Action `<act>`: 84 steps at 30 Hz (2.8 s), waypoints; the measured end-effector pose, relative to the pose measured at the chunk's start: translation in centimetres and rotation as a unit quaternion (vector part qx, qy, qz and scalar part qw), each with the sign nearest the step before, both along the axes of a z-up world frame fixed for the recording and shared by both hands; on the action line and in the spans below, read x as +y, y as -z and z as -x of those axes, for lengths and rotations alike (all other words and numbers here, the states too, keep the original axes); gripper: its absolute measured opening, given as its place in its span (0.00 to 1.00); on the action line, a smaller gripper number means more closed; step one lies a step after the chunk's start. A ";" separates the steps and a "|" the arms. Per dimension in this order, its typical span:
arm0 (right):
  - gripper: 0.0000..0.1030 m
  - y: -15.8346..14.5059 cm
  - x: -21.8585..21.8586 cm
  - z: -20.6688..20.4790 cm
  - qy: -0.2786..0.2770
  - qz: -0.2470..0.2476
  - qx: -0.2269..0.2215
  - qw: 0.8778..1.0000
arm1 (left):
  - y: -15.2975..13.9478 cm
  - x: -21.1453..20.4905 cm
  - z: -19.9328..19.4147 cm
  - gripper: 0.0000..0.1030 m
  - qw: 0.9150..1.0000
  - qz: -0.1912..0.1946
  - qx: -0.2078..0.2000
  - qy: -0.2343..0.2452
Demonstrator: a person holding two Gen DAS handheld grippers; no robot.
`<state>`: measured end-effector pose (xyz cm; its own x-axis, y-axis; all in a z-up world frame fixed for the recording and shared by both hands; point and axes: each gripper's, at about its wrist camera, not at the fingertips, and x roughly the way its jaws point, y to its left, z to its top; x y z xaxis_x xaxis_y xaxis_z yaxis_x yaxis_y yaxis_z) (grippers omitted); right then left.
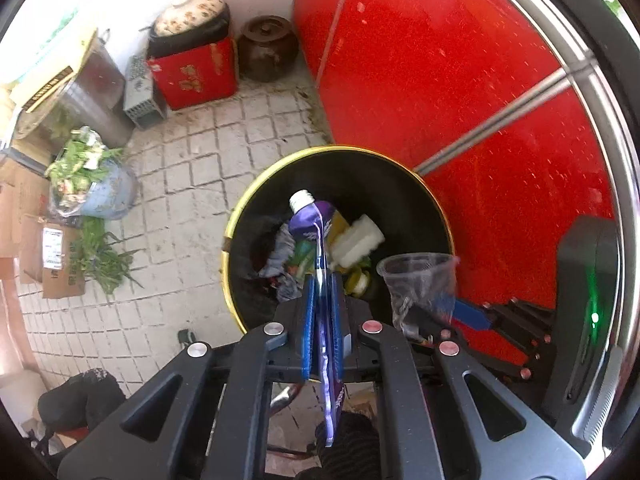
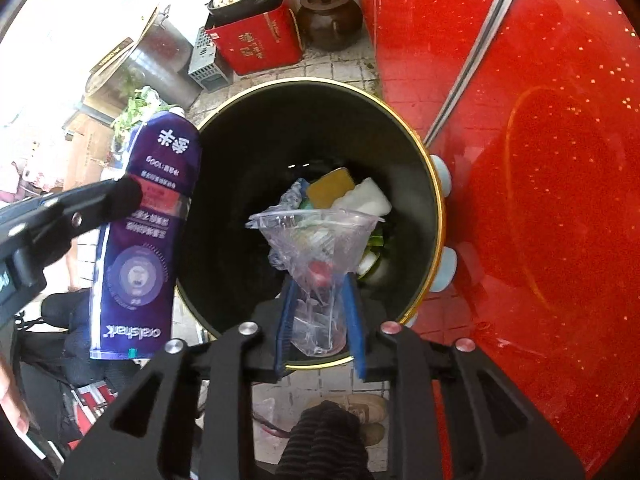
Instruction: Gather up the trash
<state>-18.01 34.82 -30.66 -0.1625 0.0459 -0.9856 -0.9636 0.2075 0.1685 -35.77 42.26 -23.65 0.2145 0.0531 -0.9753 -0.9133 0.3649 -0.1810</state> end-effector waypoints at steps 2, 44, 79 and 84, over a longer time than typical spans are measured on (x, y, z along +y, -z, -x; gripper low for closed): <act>0.69 -0.2 0.1 0.2 -0.005 -0.004 -0.004 1.000 | -0.1 0.3 0.2 0.43 1.000 -0.003 0.005 -0.012; 0.94 -36.0 -43.4 -24.8 0.512 -0.136 -0.188 0.827 | -28.3 -22.6 -26.6 0.94 0.924 -0.077 -0.090 0.365; 0.94 -33.2 -63.2 -20.8 0.695 -0.072 -0.169 0.695 | -27.1 -40.2 -35.2 0.94 0.829 -0.093 -0.043 0.549; 0.94 -32.9 -63.5 -20.5 0.699 -0.067 -0.165 0.692 | -26.9 -40.5 -35.4 0.94 0.826 -0.096 -0.037 0.553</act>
<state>2.51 -28.73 2.21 0.3668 0.0248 -0.9300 0.1740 0.9802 0.0948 -0.39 1.78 3.22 0.2941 -0.0633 -0.9537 0.0104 0.9980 -0.0631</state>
